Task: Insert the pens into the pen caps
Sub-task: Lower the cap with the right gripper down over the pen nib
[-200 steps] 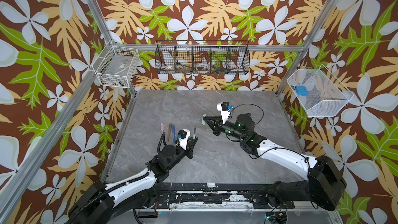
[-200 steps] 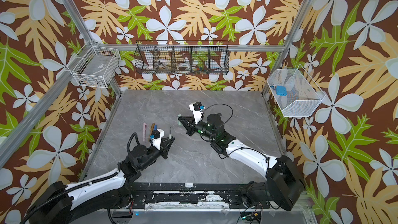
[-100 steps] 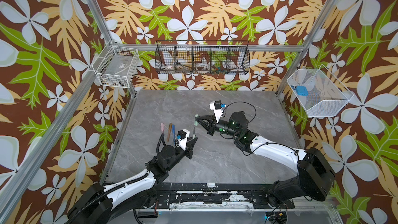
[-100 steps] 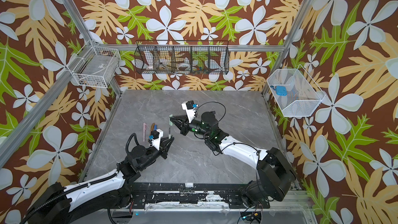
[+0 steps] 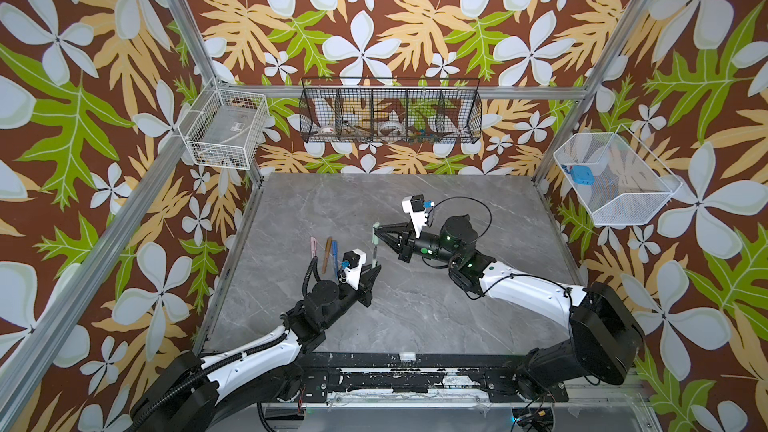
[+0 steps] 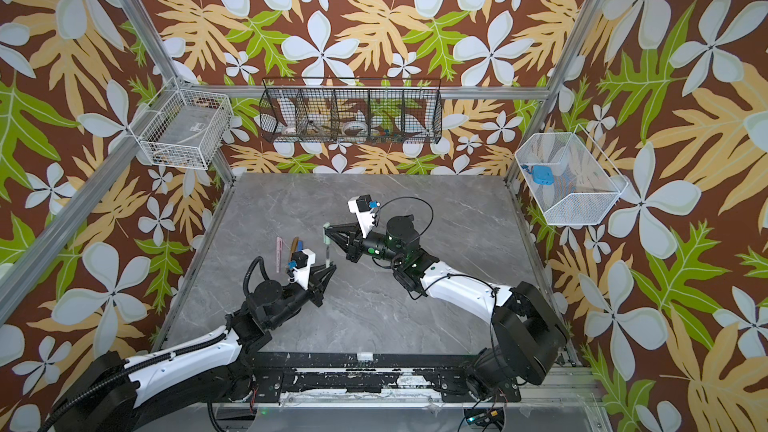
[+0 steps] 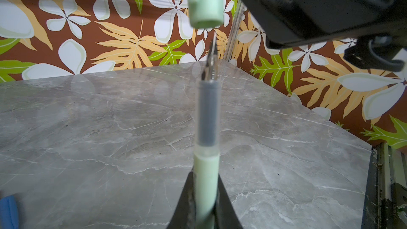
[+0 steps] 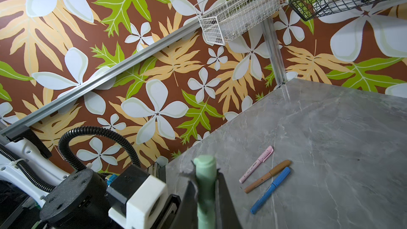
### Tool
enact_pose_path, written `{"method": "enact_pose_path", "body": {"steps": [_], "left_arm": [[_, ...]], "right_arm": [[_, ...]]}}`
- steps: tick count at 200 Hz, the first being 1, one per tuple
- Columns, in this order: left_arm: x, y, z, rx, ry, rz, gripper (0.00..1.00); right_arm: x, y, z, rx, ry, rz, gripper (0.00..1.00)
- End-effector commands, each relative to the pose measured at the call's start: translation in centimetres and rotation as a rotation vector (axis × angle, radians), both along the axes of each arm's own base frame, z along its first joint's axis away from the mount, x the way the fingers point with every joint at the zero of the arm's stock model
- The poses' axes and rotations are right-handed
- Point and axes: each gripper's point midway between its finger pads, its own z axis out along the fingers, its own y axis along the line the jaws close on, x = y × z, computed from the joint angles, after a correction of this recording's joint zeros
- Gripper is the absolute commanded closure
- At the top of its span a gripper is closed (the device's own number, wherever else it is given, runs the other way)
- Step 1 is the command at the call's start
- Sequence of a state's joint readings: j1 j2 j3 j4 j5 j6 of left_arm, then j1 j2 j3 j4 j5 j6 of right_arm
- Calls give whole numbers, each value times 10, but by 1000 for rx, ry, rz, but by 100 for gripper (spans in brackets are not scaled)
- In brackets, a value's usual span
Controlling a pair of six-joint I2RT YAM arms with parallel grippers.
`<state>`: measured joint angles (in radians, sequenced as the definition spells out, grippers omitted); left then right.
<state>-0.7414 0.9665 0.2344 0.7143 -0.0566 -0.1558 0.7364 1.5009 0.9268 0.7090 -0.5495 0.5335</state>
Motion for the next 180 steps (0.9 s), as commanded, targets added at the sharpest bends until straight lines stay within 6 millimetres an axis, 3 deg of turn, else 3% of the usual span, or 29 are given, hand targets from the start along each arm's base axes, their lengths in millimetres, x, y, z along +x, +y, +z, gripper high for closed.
{"method": "enact_pose_path", "body": {"steps": [1, 180], "left_arm": [[1, 0, 11, -24, -35, 6, 100], [3, 5, 12, -44, -30, 36, 100]], "right_arm": [[1, 0, 3, 9, -19, -3, 91], [-4, 7, -19, -24, 17, 17, 91]]}}
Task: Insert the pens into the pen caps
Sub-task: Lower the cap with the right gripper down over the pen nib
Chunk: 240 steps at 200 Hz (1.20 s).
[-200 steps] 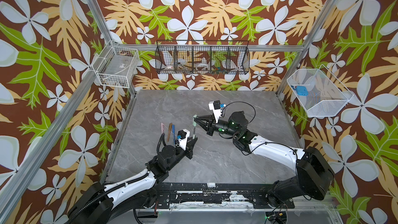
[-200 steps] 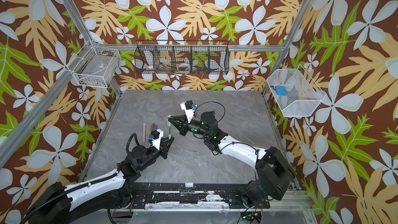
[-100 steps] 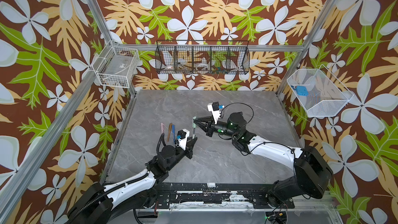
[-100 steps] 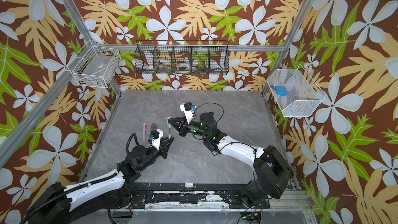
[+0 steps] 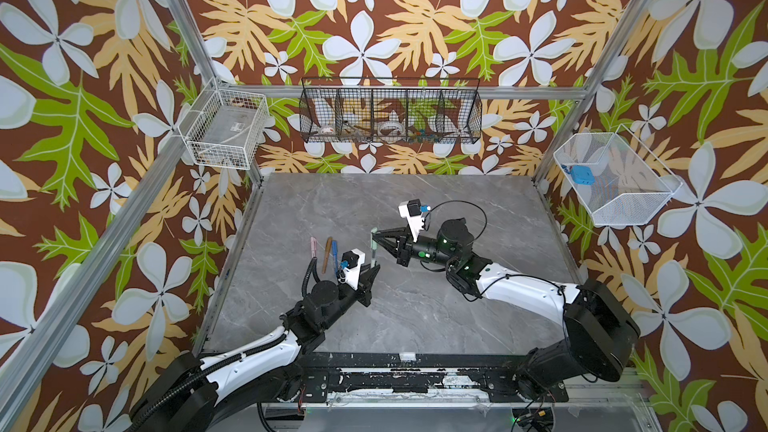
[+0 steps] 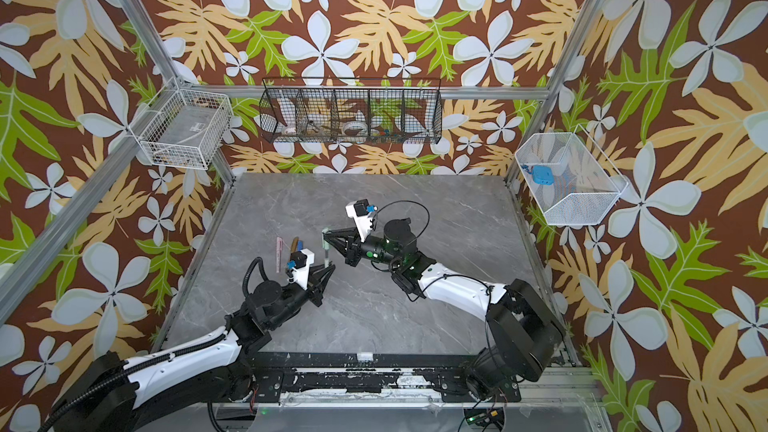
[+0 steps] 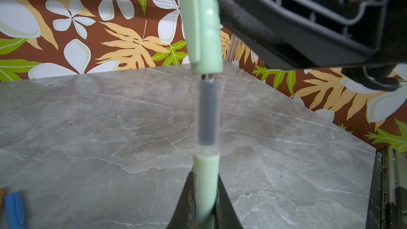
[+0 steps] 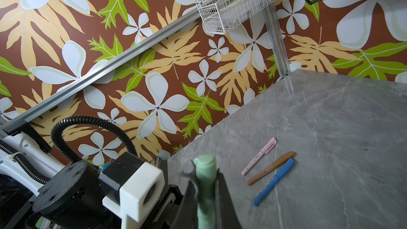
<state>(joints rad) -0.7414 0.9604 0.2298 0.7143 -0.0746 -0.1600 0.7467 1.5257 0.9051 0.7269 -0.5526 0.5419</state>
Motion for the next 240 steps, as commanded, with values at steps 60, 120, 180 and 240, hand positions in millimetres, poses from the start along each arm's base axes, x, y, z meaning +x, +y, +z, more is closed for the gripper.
{"method": "enact_pose_path", "body": {"steps": [60, 120, 180, 240], "left_arm": [[2, 8, 23, -74, -56, 45, 100], [5, 8, 23, -63, -52, 55, 100], [6, 2, 25, -66, -47, 35, 100], [5, 0, 24, -67, -40, 19, 100]], "right_arm": [[-5, 9, -18, -56, -10, 11, 89], [-15, 1, -26, -198, -66, 11, 47], [-19, 0, -3, -174, -77, 108, 43], [-21, 14, 4, -125, -76, 191, 52]]}}
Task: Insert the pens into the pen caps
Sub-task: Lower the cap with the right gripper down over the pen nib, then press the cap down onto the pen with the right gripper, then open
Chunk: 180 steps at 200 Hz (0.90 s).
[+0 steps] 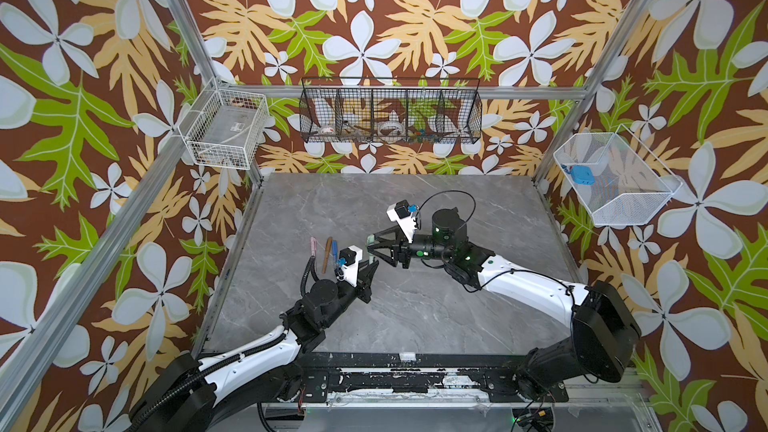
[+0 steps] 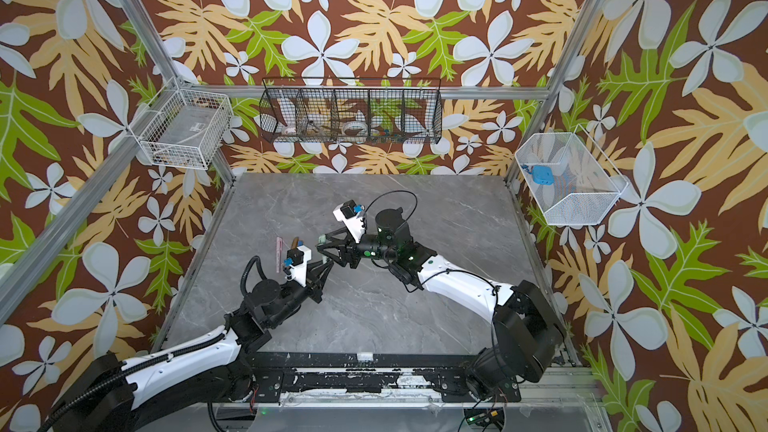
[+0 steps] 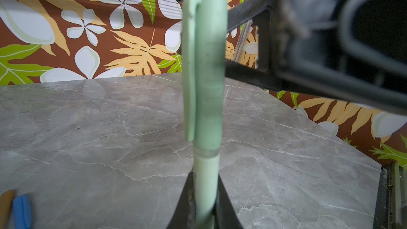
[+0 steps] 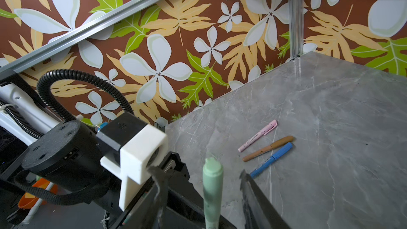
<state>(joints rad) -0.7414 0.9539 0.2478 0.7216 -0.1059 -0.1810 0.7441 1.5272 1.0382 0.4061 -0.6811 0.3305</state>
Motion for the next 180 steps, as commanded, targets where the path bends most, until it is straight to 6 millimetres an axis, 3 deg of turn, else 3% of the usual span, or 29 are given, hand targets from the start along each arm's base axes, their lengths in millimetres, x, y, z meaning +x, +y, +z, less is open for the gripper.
{"method": "enact_pose_path", "body": {"steps": [1, 34, 107, 137, 180], "left_arm": [[0, -3, 12, -30, -29, -14, 100], [0, -4, 12, -29, -27, -16, 100], [3, -1, 22, -46, -46, 9, 100], [6, 6, 45, -103, -110, 53, 100], [10, 11, 101, -225, -266, 93, 100]], "right_arm": [[-7, 4, 13, 47, -9, 56, 52], [-10, 5, 14, 59, -7, 70, 62], [-12, 7, 2, 43, 26, 95, 97], [-13, 7, 0, 28, 22, 99, 100], [-15, 7, -2, 7, 24, 111, 100]]}}
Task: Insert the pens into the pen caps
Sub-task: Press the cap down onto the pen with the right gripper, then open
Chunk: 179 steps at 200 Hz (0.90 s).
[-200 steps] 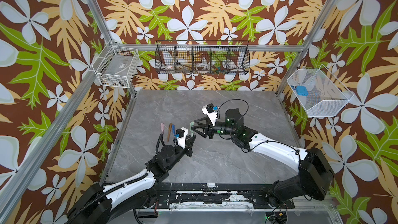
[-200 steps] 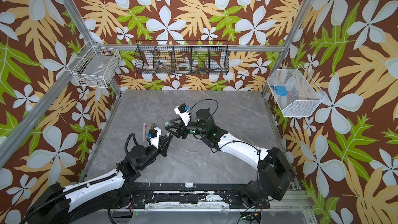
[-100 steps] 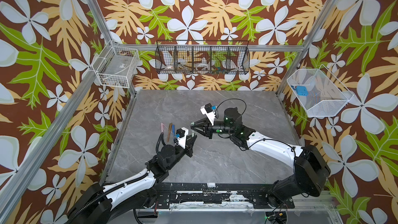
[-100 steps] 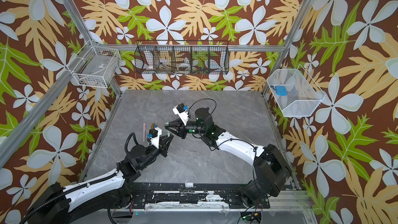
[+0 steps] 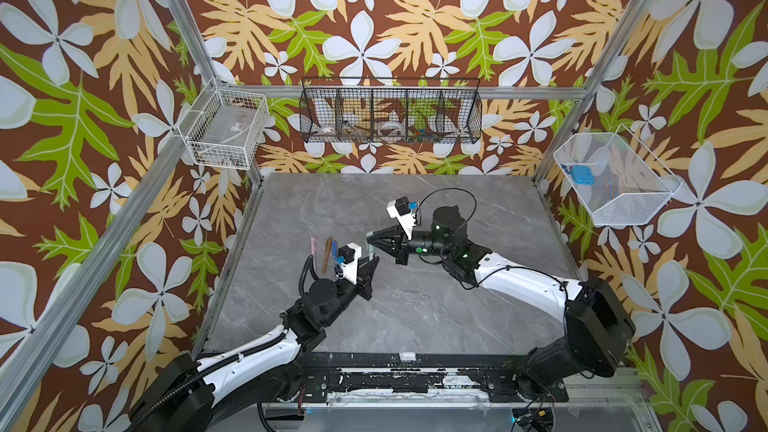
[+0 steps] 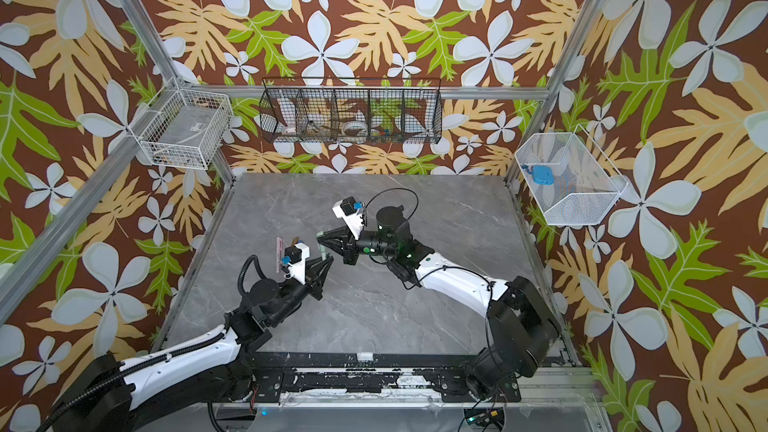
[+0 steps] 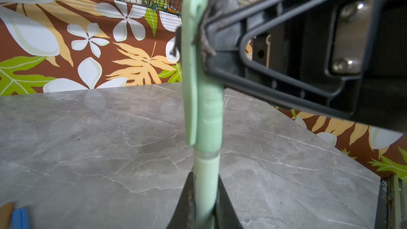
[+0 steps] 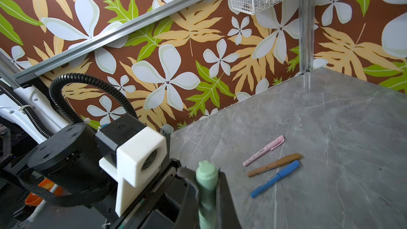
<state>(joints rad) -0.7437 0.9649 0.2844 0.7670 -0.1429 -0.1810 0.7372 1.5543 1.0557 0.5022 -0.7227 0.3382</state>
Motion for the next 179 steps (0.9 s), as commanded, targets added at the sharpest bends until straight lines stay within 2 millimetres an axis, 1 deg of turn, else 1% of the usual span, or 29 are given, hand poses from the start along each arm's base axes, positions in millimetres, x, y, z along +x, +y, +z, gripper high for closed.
{"method": "enact_pose_path", "body": {"steps": [1, 27, 48, 73, 83, 110, 135, 154, 167, 179], "left_arm": [[3, 11, 78, -179, -219, 59, 100], [3, 10, 112, -199, -311, 63, 100], [2, 14, 136, -224, -373, 67, 100], [0, 22, 158, -263, -428, 74, 100], [-1, 25, 164, -277, -444, 75, 100], [-5, 30, 181, -316, -481, 73, 100], [-6, 27, 191, -338, -498, 47, 100], [-7, 28, 196, -362, -510, 48, 100], [-7, 35, 201, -402, -518, 50, 100], [-7, 46, 204, -433, -523, 86, 100]], "right_arm": [[-17, 1, -19, -62, 74, 77, 100], [-18, -1, -26, -89, 77, 74, 100], [-20, -2, -32, -100, 87, 78, 100], [-21, -5, -39, -113, 88, 66, 100], [-21, -7, -41, -117, 89, 60, 100], [-24, -9, -40, -104, 84, 54, 100], [-28, -6, -42, -111, 82, 63, 100], [-31, -4, -48, -121, 89, 68, 100], [-31, -7, -52, -126, 93, 52, 100], [-31, -9, -53, -128, 95, 43, 100]]}}
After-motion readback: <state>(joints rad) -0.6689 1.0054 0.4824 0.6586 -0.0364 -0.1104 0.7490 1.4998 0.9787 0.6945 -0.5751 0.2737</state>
